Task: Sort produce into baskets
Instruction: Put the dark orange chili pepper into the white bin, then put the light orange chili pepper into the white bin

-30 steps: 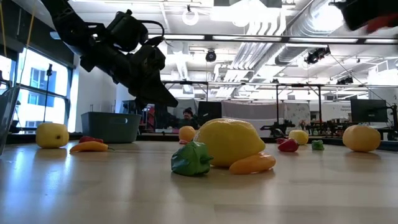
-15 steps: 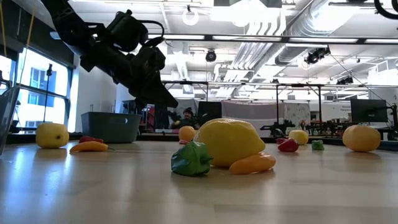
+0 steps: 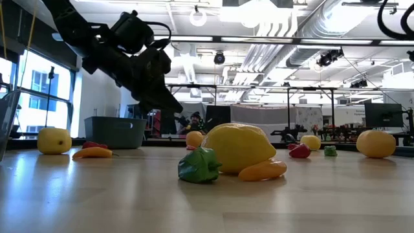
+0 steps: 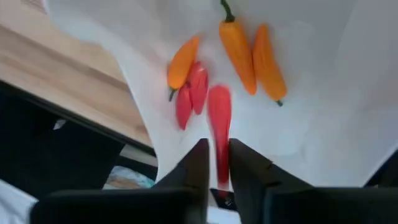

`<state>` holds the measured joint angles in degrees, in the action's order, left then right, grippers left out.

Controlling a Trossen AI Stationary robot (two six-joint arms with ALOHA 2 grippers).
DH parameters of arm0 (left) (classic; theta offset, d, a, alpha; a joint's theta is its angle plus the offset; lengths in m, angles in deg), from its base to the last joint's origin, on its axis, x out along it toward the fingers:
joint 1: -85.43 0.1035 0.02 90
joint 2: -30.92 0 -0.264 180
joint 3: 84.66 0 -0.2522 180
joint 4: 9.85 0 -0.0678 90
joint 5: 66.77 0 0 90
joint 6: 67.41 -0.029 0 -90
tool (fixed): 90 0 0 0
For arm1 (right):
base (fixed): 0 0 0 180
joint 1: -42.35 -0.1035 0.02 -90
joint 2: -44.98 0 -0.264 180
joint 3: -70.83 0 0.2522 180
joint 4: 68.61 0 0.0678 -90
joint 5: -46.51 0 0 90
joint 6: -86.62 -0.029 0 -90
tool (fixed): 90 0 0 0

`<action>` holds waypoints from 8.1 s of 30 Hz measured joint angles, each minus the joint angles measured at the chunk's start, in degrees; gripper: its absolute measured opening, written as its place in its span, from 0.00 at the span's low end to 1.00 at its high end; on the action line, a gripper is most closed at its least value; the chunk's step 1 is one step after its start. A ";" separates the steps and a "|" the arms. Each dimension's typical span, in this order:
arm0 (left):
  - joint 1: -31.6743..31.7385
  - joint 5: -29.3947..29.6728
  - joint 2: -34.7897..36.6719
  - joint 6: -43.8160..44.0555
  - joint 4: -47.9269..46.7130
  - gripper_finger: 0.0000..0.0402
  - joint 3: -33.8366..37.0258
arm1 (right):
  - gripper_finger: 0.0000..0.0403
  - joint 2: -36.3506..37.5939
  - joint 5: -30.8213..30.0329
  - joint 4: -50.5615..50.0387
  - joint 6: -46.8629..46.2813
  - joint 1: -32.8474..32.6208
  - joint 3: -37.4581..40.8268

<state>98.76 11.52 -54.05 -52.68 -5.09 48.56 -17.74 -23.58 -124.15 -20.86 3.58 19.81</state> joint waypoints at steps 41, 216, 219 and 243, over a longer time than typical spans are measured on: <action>-16.93 9.29 -1.02 7.87 -46.90 0.15 -9.92 | 0.42 -0.85 -13.42 -7.45 29.30 12.30 -4.17; 5.69 -15.77 -2.49 10.39 32.59 0.10 -6.84 | 0.01 -7.16 1.57 -2.32 26.24 5.01 -2.15; 5.71 -15.75 -2.49 10.64 32.80 0.08 -6.81 | 0.05 -7.17 1.37 -5.74 27.68 5.01 -4.30; 2.35 -11.23 -2.18 16.68 45.35 0.00 5.13 | 0.47 -8.86 -28.60 -17.52 39.90 7.38 -27.61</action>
<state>101.11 0.29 -56.23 -36.00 40.26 53.69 -26.60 -52.18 -141.68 19.04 10.96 -7.79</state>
